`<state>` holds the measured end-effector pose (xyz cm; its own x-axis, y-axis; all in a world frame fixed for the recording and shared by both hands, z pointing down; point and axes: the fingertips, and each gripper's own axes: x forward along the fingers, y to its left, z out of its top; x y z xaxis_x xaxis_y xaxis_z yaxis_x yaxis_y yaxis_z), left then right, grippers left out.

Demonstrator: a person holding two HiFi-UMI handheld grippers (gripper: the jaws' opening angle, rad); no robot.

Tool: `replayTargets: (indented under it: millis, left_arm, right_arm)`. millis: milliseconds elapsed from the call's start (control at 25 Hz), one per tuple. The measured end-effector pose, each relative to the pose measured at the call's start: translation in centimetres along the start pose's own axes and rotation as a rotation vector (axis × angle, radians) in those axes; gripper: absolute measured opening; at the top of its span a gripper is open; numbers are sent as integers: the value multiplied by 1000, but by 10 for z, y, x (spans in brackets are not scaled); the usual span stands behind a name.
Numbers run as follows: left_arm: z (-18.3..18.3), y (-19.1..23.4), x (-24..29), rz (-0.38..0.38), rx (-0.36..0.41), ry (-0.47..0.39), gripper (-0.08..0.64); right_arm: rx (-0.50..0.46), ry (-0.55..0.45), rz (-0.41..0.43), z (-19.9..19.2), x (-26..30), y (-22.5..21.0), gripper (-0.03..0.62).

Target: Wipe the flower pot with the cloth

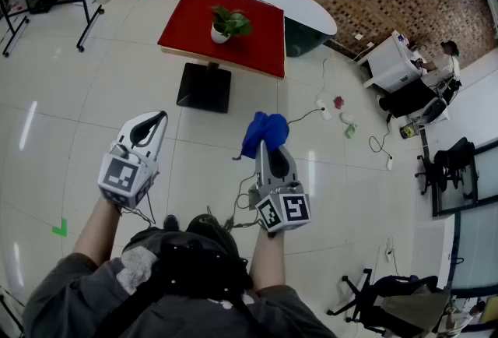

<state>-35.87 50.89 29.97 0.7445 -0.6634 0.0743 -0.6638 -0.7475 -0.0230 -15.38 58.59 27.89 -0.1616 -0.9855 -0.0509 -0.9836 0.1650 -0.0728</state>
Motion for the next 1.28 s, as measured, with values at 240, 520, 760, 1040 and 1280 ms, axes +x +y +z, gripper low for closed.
replayTargets:
  millis: [240,520,760,1040,1280]
  left_arm:
    - [-10,10,10,23,-14,21,9]
    - [-29,23,46,48,-4,52,9]
    - [-38,54,119,90,-3,65,9]
    - [-40,82,258,113,5,75,9]
    - [-6,100,379,172,9,70,11]
  right_arm:
    - [3,4,-2,-4,11,-8,57]
    - [14,2,23,-22,58,-43,57]
    - [16,10,52,-37,132,-98,57]
    - [51,12,60,-52,236,-200,57]
    - [79,34,53,-27,313,-306,57]
